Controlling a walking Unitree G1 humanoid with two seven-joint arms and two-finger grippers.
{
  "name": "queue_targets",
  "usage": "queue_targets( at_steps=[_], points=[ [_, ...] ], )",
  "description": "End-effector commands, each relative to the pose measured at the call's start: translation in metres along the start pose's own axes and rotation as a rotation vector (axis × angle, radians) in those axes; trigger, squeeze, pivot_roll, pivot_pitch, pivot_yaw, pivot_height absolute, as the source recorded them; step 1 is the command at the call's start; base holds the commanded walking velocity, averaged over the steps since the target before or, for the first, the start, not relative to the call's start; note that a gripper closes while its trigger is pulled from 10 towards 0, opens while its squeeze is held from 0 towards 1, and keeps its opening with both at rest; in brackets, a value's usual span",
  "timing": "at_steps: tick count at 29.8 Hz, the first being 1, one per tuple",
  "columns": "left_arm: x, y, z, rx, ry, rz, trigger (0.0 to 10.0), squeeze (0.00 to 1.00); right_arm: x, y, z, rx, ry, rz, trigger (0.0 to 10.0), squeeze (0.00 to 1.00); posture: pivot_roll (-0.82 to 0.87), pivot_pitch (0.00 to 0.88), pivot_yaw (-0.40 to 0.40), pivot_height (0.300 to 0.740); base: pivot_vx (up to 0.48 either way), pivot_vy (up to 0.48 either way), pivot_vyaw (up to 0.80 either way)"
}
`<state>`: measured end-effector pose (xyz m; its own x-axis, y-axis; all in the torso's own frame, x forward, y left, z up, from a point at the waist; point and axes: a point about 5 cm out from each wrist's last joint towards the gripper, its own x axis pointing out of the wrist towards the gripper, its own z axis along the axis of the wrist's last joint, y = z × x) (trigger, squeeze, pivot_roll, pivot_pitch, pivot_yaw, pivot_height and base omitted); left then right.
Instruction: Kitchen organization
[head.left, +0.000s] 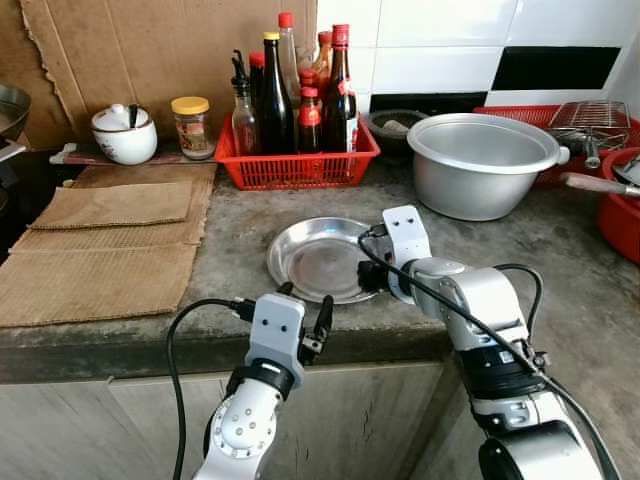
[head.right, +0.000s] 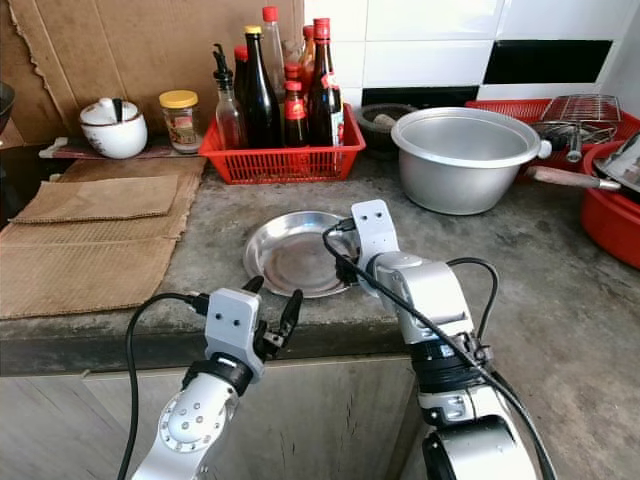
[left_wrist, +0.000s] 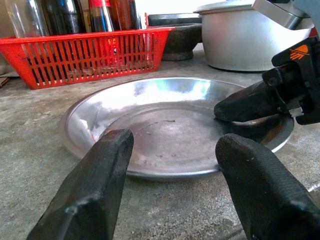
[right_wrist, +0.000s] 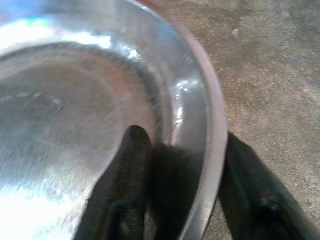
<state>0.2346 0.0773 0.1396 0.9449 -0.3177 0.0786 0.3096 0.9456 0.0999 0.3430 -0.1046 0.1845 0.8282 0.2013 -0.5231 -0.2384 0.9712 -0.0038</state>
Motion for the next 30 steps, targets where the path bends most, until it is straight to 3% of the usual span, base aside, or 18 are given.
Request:
queue_targets(
  at_steps=[1, 4, 8, 9, 10, 12, 14, 15, 16, 17, 21, 25, 30],
  points=[
    [0.000, 0.000, -0.001, 0.004, 0.007, 0.011, 10.0, 0.00, 0.006, -0.007, -0.015, 0.046, 0.090, -0.029, 0.0, 0.00, 0.12, 0.008, -0.061, 0.740, 0.000, 0.000, 0.00],
    [0.000, 0.000, -0.001, 0.003, 0.006, 0.013, 10.0, 0.00, 0.008, -0.013, -0.010, 0.126, 0.078, -0.057, 0.0, 0.00, 0.12, 0.009, -0.064, 0.740, 0.000, 0.000, 0.00],
    [0.000, -0.001, -0.001, 0.002, 0.006, 0.013, 10.0, 0.00, 0.008, -0.016, -0.008, 0.158, 0.068, -0.071, 0.0, 0.00, 0.13, 0.009, -0.061, 0.740, 0.000, 0.000, 0.00],
    [0.001, 0.000, 0.000, 0.001, 0.002, 0.018, 10.0, 0.00, 0.008, -0.022, -0.005, 0.232, 0.059, -0.097, 0.0, 0.00, 0.13, 0.010, -0.066, 0.740, 0.000, 0.000, 0.00],
    [0.001, 0.000, 0.000, 0.001, 0.002, 0.018, 10.0, 0.00, 0.008, -0.022, -0.005, 0.232, 0.059, -0.097, 0.0, 0.00, 0.13, 0.010, -0.066, 0.740, 0.000, 0.000, 0.00],
    [0.001, 0.001, 0.000, 0.001, 0.002, 0.021, 10.0, 0.00, 0.009, -0.024, -0.001, 0.326, 0.046, -0.092, 0.0, 0.00, 0.13, 0.010, -0.066, 0.740, 0.000, 0.000, 0.00],
    [0.001, 0.002, 0.000, -0.002, -0.001, 0.024, 10.0, 0.00, 0.009, -0.027, 0.004, 0.442, 0.010, -0.087, 0.0, 0.00, 0.13, 0.010, -0.066, 0.740, 0.000, 0.000, 0.00],
    [0.002, 0.002, 0.000, -0.001, -0.001, 0.025, 10.0, 0.00, 0.009, -0.029, 0.007, 0.554, -0.014, -0.084, 0.0, 0.00, 0.13, 0.010, -0.066, 0.740, 0.000, 0.000, 0.00],
    [0.002, 0.002, 0.000, -0.001, -0.001, 0.025, 10.0, 0.00, 0.009, -0.029, 0.007, 0.554, -0.014, -0.084, 0.0, 0.00, 0.13, 0.010, -0.066, 0.740, 0.000, 0.000, 0.00],
    [0.002, 0.002, 0.000, -0.003, 0.000, 0.026, 10.0, 0.00, 0.009, -0.032, 0.010, 0.689, -0.058, -0.074, 0.0, 0.00, 0.13, 0.010, -0.068, 0.740, 0.000, 0.000, 0.00],
    [0.002, 0.002, 0.001, -0.005, -0.002, 0.029, 10.0, 0.00, 0.006, -0.037, 0.008, 0.888, -0.121, -0.078, 0.0, 0.00, 0.13, 0.010, -0.067, 0.740, 0.000, 0.000, 0.00],
    [0.002, 0.003, 0.001, -0.006, -0.003, 0.029, 10.0, 0.00, -0.001, -0.042, 0.000, 1.025, -0.200, -0.120, 0.0, 0.00, 0.13, 0.010, -0.062, 0.740, 0.000, 0.000, 0.00],
    [0.002, 0.002, 0.002, -0.013, -0.006, 0.026, 10.0, 0.00, -0.016, -0.043, -0.003, 1.076, -0.341, -0.121, 0.0, 0.00, 0.13, 0.006, -0.058, 0.740, 0.000, 0.000, 0.00]
  ],
)
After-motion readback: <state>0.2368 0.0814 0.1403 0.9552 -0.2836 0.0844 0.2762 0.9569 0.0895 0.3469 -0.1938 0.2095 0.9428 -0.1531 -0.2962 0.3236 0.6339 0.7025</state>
